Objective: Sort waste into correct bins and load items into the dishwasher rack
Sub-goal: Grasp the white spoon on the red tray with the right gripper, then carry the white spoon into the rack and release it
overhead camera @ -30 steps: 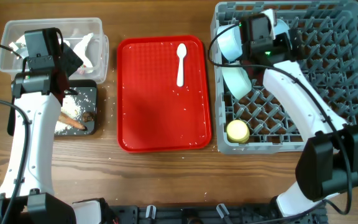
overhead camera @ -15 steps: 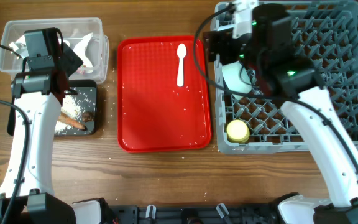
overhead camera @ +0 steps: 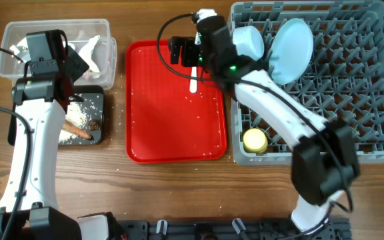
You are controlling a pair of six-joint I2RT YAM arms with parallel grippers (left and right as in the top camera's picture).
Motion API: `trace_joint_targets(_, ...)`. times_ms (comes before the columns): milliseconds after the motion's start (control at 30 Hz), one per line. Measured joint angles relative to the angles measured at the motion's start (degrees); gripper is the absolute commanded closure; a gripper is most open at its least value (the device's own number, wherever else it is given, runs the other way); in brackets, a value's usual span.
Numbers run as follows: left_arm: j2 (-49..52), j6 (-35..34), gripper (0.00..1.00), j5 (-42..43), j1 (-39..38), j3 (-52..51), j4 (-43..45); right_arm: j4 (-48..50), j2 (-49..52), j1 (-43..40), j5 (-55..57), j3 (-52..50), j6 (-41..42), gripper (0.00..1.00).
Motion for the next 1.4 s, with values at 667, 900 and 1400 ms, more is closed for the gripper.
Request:
trace_joint_targets(667, 0.0, 0.0, 0.0, 0.0, 0.0, 0.0, 0.0, 5.4, 16.7, -1.8, 7.1, 0.2, 9.7, 0.55)
trace_joint_targets(900, 0.0, 0.0, 0.0, 0.0, 0.0, 0.0, 0.0, 5.8, 17.9, -1.8, 7.0, 0.2, 10.9, 0.63)
trace_joint_targets(1400, 0.0, 0.0, 0.0, 0.0, 0.0, 0.0, 0.0, 7.6, 19.6, -0.5, 5.9, 1.6, 19.1, 0.96)
